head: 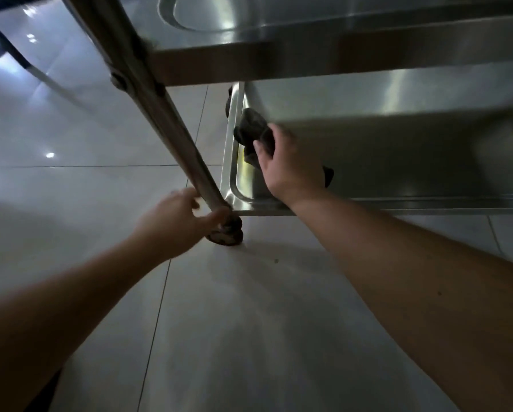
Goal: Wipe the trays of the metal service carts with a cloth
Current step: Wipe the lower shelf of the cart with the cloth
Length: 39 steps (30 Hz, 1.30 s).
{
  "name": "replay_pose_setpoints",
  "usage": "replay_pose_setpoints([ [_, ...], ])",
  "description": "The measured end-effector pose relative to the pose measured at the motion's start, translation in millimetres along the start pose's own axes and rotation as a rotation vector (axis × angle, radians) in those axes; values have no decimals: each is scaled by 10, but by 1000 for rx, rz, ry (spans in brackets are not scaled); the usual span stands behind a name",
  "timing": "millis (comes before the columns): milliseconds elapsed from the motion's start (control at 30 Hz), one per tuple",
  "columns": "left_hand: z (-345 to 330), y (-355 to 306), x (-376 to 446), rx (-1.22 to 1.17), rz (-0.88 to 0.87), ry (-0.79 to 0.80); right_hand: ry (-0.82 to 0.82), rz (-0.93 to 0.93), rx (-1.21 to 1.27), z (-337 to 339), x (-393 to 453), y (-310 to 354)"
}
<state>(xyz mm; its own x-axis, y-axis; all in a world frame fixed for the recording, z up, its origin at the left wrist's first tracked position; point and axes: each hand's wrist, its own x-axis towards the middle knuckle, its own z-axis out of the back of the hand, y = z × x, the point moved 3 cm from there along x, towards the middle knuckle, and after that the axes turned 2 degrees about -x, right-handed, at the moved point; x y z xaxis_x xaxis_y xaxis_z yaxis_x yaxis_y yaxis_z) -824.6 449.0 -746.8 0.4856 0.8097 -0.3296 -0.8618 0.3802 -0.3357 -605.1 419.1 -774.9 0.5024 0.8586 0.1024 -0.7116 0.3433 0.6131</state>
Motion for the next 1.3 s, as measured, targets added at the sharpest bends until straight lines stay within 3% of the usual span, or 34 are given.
replay_pose_setpoints([
  [67, 77, 16, 73, -280, -31, -212, 206, 59, 13, -250, 32, 64],
  [167, 48, -151, 232, -861, -126, -302, 547, 245, -200, -640, -94, 63],
  [267, -17, -260, 364, -1171, -131, -345, 525, 306, -274, -666, -220, -70],
  [367, -72, -236, 415, -1164, -146, -388, 441, 279, -336, -472, -321, -389],
  [467, -102, -244, 448, -1173, -136, -441, 259, 106, -399, 1, -330, -1015],
  [600, -135, -263, 464, -1158, -153, -453, 93, -359, -462, 716, -95, -1994],
  [667, -132, -285, 460, -1160, -168, -459, 58, -599, -463, 861, 117, -2256],
  [733, -128, -300, 458, -1173, -174, -468, 29, -710, -425, 784, 365, -2225],
  [800, -130, -313, 459, -1170, -173, -460, 15, -623, -416, 513, 579, -1904],
  [867, -127, -319, 457, -1167, -170, -452, 71, -416, -421, 111, 695, -1367],
  [1033, -135, -324, 456, -1195, -195, -460, 417, 160, -398, -739, 342, -163],
  [1200, -160, -312, 482, -1230, -176, -484, 535, 388, -297, -433, -136, -450],
  [1300, -155, -312, 495, -1219, -158, -520, 392, 249, -400, -8, 224, -1044],
])
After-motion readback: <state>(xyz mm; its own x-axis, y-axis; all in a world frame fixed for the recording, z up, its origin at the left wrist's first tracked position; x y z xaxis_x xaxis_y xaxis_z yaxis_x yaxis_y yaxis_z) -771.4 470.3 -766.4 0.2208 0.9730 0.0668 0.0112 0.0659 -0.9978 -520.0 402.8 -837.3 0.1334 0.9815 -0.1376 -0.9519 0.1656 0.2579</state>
